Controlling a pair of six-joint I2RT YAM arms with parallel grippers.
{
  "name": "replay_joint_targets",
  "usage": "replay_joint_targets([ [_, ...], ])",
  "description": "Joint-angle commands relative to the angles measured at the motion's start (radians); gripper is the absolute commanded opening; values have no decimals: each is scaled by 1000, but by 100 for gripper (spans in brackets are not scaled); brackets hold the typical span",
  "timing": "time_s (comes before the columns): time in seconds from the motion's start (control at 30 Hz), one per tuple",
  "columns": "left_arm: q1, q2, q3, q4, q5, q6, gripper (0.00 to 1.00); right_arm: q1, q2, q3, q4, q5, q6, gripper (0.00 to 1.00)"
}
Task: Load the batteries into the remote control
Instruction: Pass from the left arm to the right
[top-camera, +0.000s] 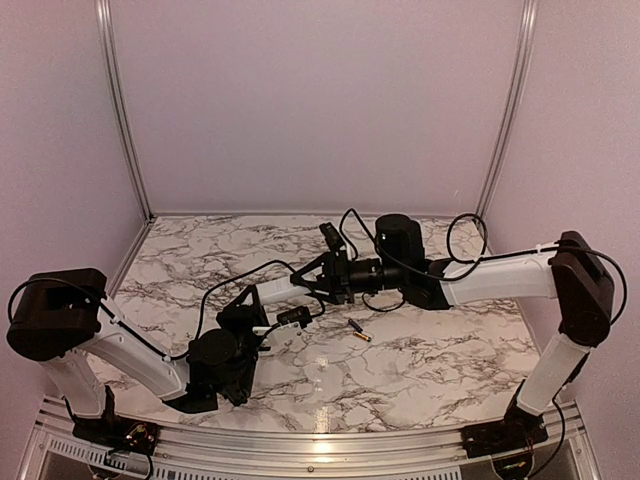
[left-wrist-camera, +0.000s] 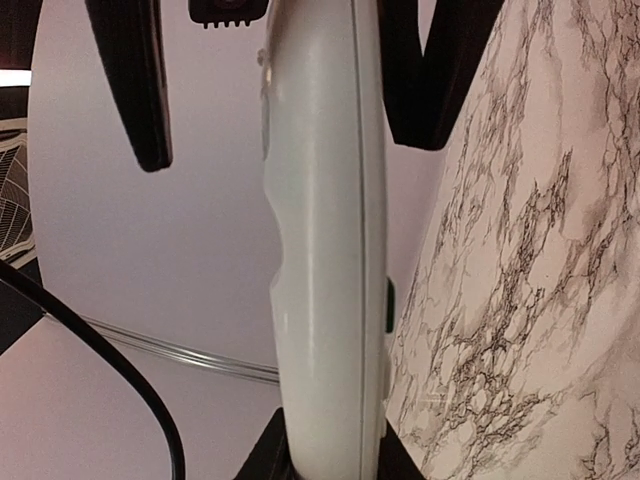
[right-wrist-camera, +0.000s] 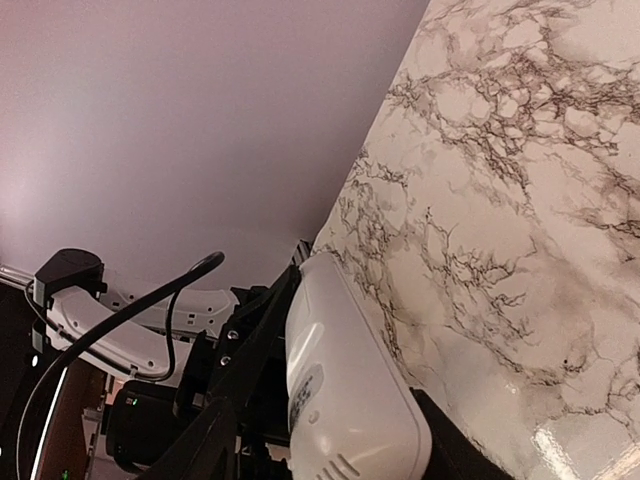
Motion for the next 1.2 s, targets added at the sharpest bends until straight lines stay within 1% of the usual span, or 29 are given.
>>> replay_joint_targets([
  [0.0, -7, -13, 26, 421, 8, 5, 4, 11, 37, -14, 141, -46, 102, 51],
  [0.03, -8, -13, 27, 420, 8, 5, 4, 13, 44, -14, 147, -46, 110, 48],
  [0.17, -7, -10, 30, 421, 9, 3, 4, 13, 57, -18, 179, -34, 140, 43],
  [0.3, -8, -4, 37, 421, 10, 2, 4, 14, 62, -24, 218, -4, 170, 41],
  [0.43, -7, 4, 41, 422, 13, 5, 4, 16, 68, -22, 236, 19, 182, 36],
  [0.53, -8, 11, 43, 422, 13, 12, 5, 17, 73, -23, 244, 24, 190, 26],
  [0.63, -8, 12, 40, 423, 13, 14, 10, 16, 72, -26, 244, 27, 192, 9],
  [0.67, -7, 12, 41, 423, 11, 13, 14, 15, 72, -28, 246, 25, 194, 5],
  [0.7, -8, 12, 41, 423, 10, 13, 20, 13, 73, -31, 250, 22, 195, 2],
  [0.73, -8, 13, 40, 423, 9, 14, 32, 10, 70, -33, 252, 21, 196, 0],
  [0.8, -7, 8, 36, 425, 11, 10, 56, 1, 63, -38, 254, 21, 195, 0],
  [0.83, -7, 6, 34, 423, 12, 7, 65, -6, 58, -41, 254, 19, 194, 0],
  [0.87, -8, 4, 30, 423, 14, 3, 71, -13, 53, -43, 250, 19, 189, 0],
  [0.93, -8, -6, 23, 413, 17, -10, 79, -29, 39, -45, 233, 18, 173, 0],
  [1.03, -15, -31, 6, 351, 31, -56, 86, -60, 15, -46, 201, 10, 139, 0],
  [1.1, -18, -60, -2, 252, 42, -136, 88, -80, -4, -46, 165, 11, 98, 0],
  [1.17, -19, -105, -5, 108, 61, -255, 89, -105, -25, -47, 143, 7, 65, 0],
])
